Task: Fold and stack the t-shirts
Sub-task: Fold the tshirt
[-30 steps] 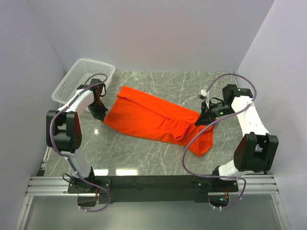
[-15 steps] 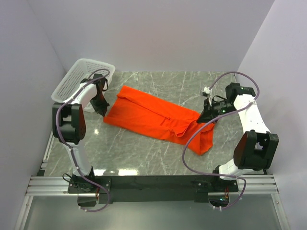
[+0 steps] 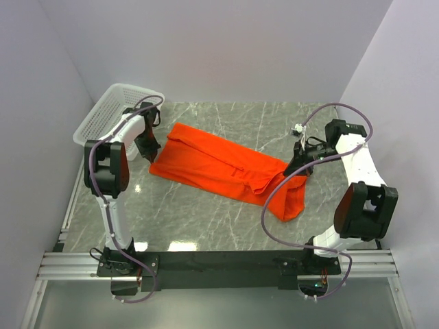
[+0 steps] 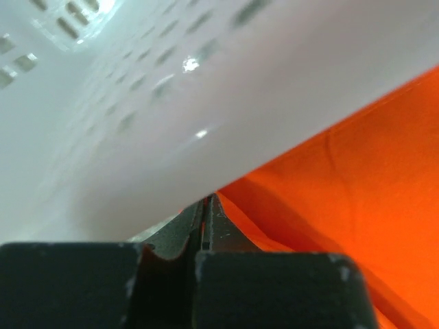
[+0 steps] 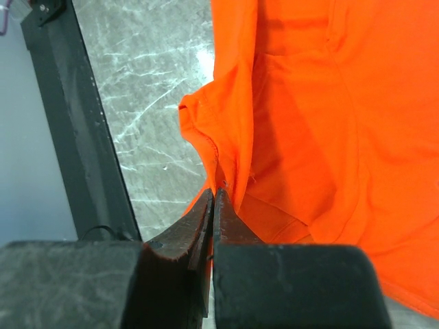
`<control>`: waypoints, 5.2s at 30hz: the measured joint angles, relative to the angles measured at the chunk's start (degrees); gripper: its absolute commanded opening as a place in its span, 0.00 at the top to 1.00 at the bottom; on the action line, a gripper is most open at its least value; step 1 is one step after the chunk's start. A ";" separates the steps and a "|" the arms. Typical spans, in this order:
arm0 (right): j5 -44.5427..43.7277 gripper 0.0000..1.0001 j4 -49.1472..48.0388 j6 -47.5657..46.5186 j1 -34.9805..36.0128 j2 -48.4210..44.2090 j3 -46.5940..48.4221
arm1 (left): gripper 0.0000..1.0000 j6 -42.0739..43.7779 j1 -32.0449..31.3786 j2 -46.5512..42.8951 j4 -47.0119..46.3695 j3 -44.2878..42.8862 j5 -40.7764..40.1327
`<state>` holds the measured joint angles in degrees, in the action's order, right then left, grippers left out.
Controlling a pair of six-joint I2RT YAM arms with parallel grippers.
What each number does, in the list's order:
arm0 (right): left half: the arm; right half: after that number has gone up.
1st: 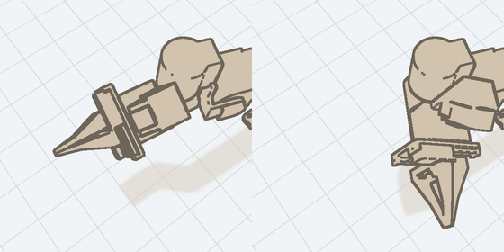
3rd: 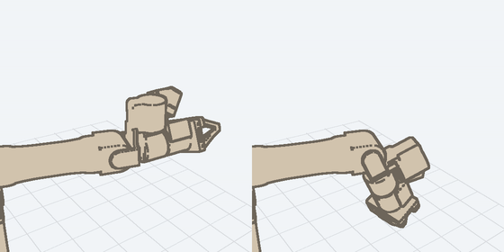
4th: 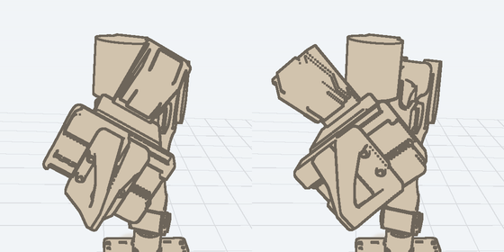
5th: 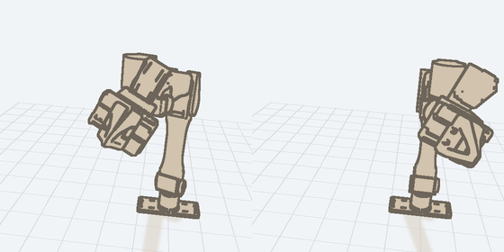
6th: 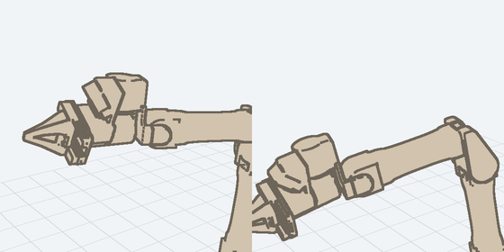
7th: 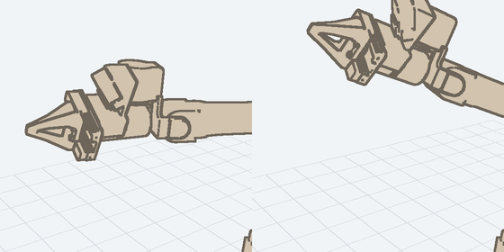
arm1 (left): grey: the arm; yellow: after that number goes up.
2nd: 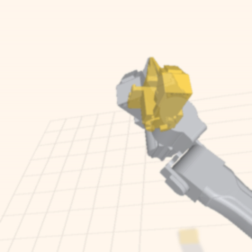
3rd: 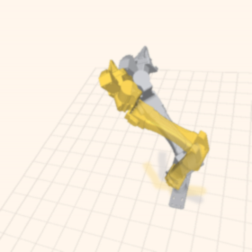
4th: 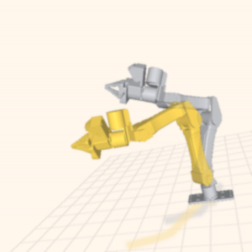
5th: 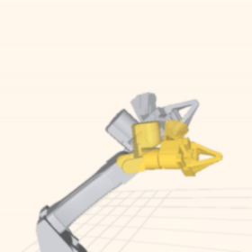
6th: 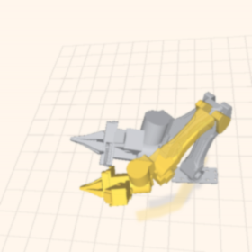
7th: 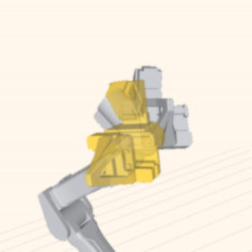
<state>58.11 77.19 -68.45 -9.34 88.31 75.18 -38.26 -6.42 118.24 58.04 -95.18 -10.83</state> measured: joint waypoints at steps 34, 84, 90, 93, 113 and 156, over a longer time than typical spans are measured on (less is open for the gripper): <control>-5.22 1.00 -4.11 12.81 -0.20 9.42 7.30 | 0.99 1.22 -4.24 8.15 1.36 -14.60 -4.09; -13.68 1.00 -12.52 28.15 0.20 26.29 21.57 | 0.99 2.23 -4.83 15.08 0.00 -19.63 -5.57; -16.28 0.98 -14.14 30.12 1.11 26.60 21.44 | 0.99 2.27 -4.90 15.65 -0.17 -19.61 -5.60; -18.01 0.97 -15.50 31.69 1.77 26.91 21.22 | 0.99 2.27 -4.90 15.65 -0.24 -19.61 -5.60; -29.14 0.55 -23.87 40.13 3.41 33.40 19.91 | 0.99 2.27 -4.90 15.65 -0.35 -19.54 -5.60; -31.69 0.45 -23.85 18.12 3.98 -10.27 -27.02 | 0.56 3.30 -4.87 5.60 -5.22 -14.14 -0.85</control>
<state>26.41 53.34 -50.33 -5.37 78.04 48.16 -34.96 -11.29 123.83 52.82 -109.32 -11.68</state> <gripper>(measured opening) 0.548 0.428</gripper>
